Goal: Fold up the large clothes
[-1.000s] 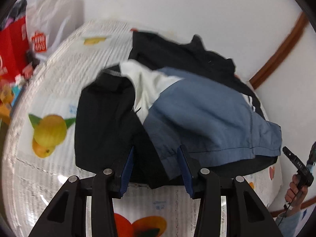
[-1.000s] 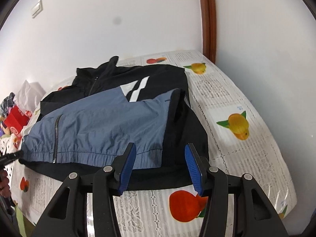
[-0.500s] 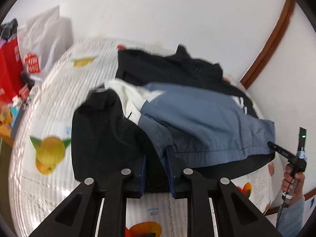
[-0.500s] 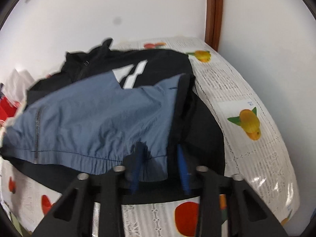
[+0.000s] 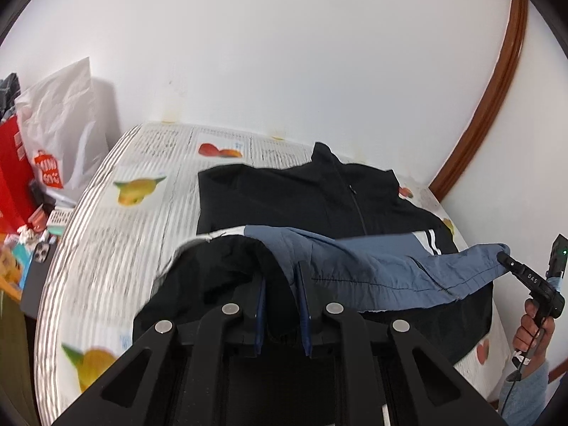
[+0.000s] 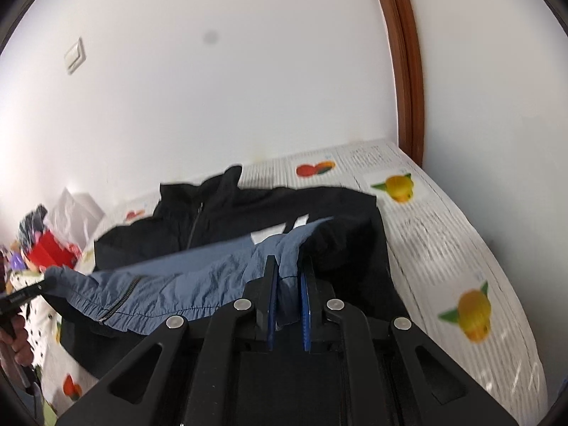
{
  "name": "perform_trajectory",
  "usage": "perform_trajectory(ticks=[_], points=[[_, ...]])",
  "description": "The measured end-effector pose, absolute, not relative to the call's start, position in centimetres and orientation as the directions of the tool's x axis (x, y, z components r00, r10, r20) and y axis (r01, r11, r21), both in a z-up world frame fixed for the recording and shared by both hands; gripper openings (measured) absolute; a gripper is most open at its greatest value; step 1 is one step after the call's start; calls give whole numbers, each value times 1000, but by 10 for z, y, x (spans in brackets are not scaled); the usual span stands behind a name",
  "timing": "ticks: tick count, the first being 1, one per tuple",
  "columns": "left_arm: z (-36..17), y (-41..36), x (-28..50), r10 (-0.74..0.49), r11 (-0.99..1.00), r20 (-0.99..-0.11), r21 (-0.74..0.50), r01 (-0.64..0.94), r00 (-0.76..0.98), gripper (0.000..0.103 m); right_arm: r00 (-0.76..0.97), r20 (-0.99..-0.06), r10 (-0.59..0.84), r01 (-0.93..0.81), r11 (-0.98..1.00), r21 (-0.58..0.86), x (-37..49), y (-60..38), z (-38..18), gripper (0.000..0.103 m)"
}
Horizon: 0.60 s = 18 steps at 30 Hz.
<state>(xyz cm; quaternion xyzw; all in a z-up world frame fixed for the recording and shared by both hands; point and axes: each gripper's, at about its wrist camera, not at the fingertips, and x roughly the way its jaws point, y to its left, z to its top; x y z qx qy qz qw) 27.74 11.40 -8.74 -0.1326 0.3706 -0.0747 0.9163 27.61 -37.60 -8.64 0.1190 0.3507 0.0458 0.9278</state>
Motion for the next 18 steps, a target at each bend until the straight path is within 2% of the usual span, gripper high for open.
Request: perform_trajectory(ticks=[5,13,17,18], points=[[-95,108,315,-217,959,-672,-282,27,708,15,753,-635,173,7,963,270,307,-379,-96,11],[-124,103,358,-206,963,-709,-271,9,674,19,708,-688,158,59,958,280,354,-382,-137,12],[-130,100,369,-207,964,-717,-267,12,666,21,685,-710,163,93,947,308,370,-386,-150,17],[-131,98,371,-208,964,-719,-266,14,663,22,680,-715,162,101,945,310,372,-387,-150,20]])
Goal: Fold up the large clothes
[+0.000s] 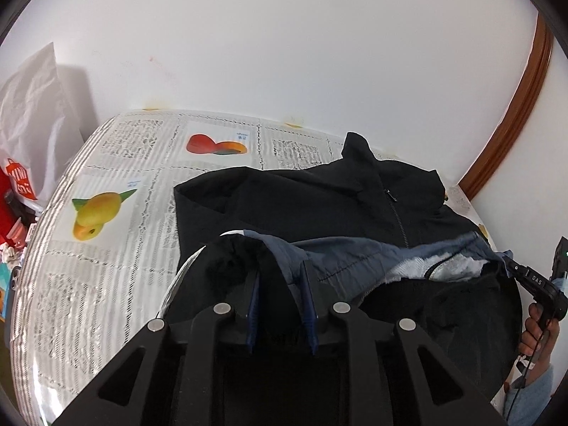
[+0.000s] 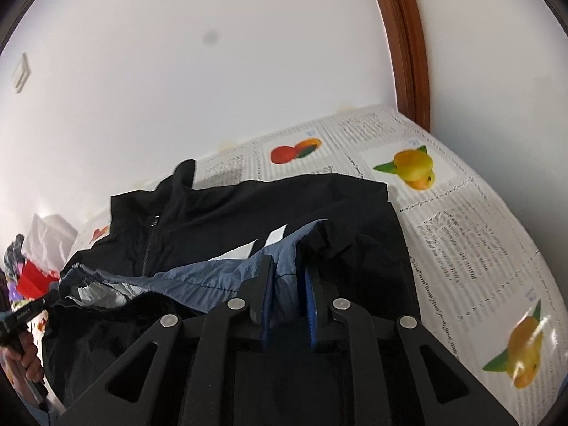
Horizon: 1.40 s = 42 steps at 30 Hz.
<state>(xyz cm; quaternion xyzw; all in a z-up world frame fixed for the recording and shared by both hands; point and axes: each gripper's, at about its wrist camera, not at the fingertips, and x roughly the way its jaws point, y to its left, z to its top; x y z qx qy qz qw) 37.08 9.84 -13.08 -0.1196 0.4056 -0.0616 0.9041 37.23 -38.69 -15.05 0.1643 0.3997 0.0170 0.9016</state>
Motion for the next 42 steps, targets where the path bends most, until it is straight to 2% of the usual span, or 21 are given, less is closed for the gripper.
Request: perform_trajectory(ticks=[1,3,5,7,10,15,19,26,30,34,42], points=[[-130,97,372,-210,964,-721,-266,16,661,25,675,-720,160,109,944,312,375,-388,-151,27],[-125,96,370,-227,960,-713,-278,30,663,36,670,-725,158,123,940,318,377,-390,-148,30],[-113,95,360,-264,950,-679,-304,65,685,53,687,-707,169,107,938,329,371,-392,-136,32],[-97,92,347,-286,945,-630,-309,105,722,56,722,-673,161,88,943,320,358,-392,-121,41],[-79,91,332,-276,950,-588,-287,123,761,63,752,-639,160,39,957,286,339,-388,-101,43],[-79,86,320,-213,972,-602,-210,105,770,64,732,-660,168,-56,981,186,328,-361,-96,43],[-104,84,334,-156,984,-669,-172,52,727,64,707,-695,130,-97,991,87,341,-338,-112,43],[-135,76,368,-101,994,-680,-106,39,726,64,670,-742,-20,-46,997,-68,399,-326,-154,43],[-152,78,391,-7,998,-706,-50,-40,708,64,641,-767,-32,29,999,-18,423,-348,-174,43],[-166,83,402,-12,992,-734,-96,-86,679,63,599,-800,3,13,1000,14,441,-360,-191,42],[-173,64,407,16,986,-743,-99,-134,669,63,587,-807,64,-77,997,22,479,-374,-196,43]])
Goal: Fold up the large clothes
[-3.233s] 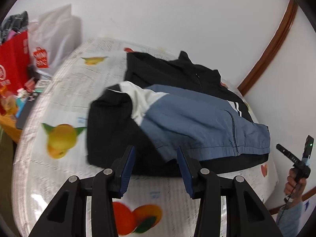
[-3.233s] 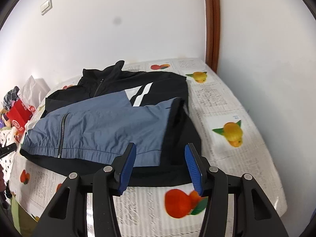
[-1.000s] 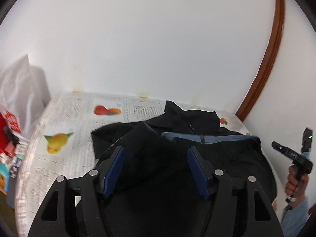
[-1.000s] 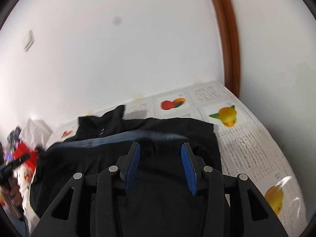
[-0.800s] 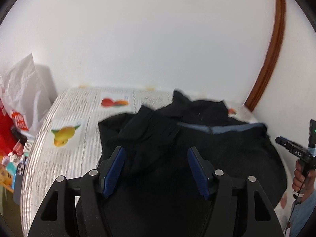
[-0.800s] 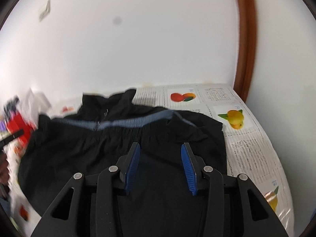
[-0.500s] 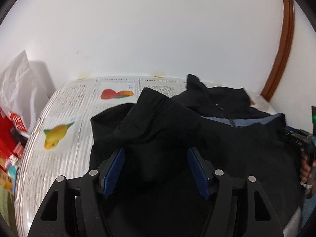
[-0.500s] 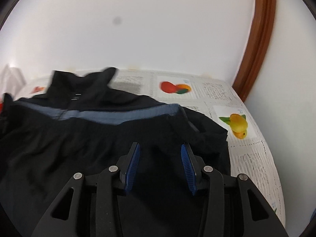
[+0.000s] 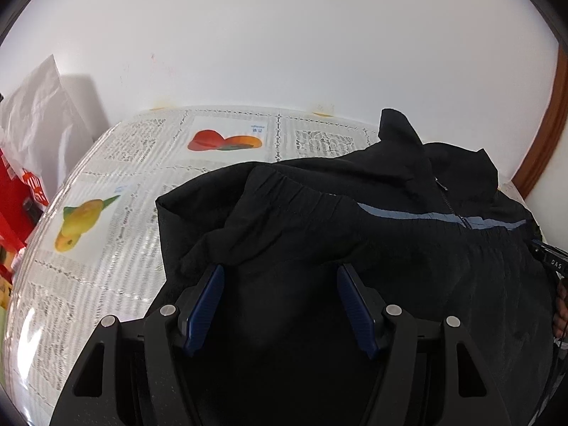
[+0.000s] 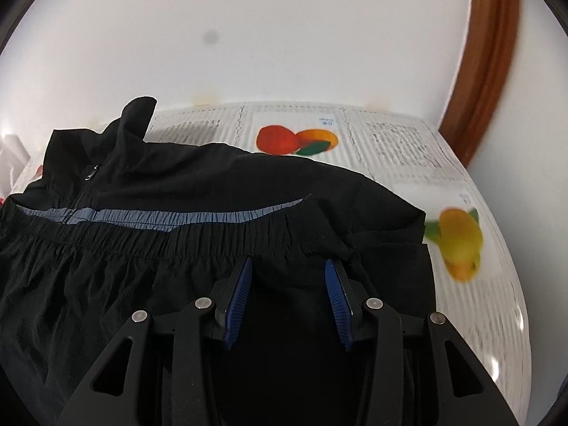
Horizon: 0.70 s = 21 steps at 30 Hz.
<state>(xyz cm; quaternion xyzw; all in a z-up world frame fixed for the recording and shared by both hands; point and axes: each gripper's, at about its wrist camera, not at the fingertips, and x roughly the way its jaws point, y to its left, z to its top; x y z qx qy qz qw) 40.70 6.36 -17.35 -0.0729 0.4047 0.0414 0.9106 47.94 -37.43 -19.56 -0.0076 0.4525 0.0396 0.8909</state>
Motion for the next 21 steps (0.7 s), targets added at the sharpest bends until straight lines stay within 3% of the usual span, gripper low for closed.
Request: perform_trajectory(ticks=[8,13,21], points=[[-171,57,405,60,988,-750,-49,-146,658,63,615,-755,227,-72,970,233,480,-411,-187,44],[-156,63,387,52,991,-758,-38,-125,650,63,671,-740,53,43,993,111,456,-417,-156,44],[-133,86,344,17,992,-752,-70,-105,660,64,664,-735,137,-110,990,85,397,-318,-119,52]])
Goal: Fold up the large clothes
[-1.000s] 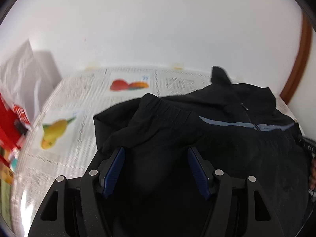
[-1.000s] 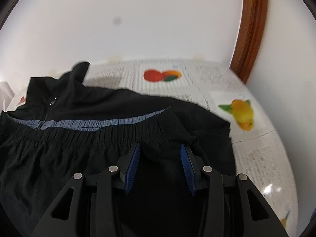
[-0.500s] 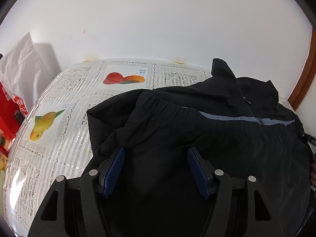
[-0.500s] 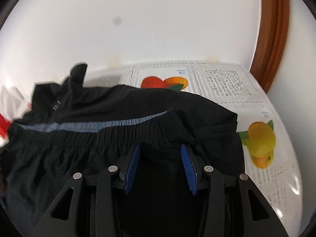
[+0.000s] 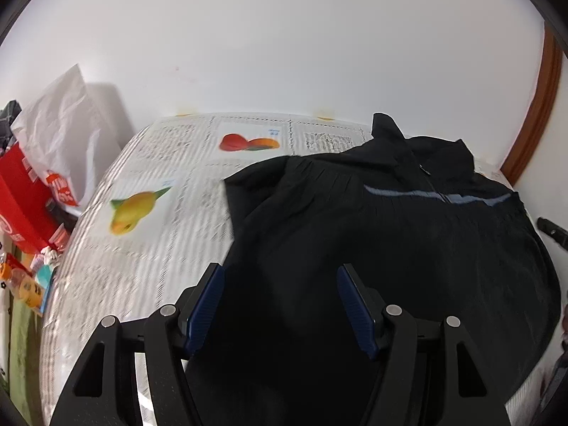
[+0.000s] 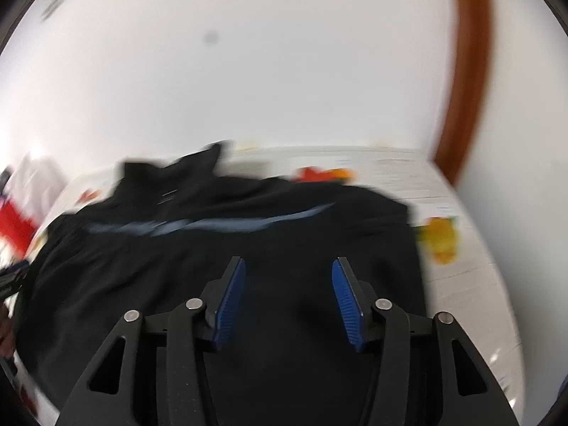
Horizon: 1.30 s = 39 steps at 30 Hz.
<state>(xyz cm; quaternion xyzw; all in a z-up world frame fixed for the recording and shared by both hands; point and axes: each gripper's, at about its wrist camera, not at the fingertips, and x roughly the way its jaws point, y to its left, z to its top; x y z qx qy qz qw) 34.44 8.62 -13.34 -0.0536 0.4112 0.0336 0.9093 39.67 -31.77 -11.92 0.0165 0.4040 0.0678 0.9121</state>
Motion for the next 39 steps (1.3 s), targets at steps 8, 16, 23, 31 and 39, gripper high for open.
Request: perform_trajectory(ticks=[8,16,23,31,39], points=[[-131,121,290,16,991,-764,-76,-114,646,68,567,-795,215,-259,963,75,393,-196,-159,52],[-145,141,247,-13,989,-778,-105,-109,628,68,541,-837,84,-140,990,9,410,-195,-178,52],[-153,146,211,-44,981,-795,-150,-125,605,68,541,-833,117,-220,976,-6,322,-203,-168,52],[-153,148,169,-23,978,-800,-143,-152,600,69,575,-805,146,-212,977,26,224,-218,-159,52],[-157,157,134,35,972,-814,-106,-208,579,69,528,-838,140,-283,959,-18,168,-202,-170,52]])
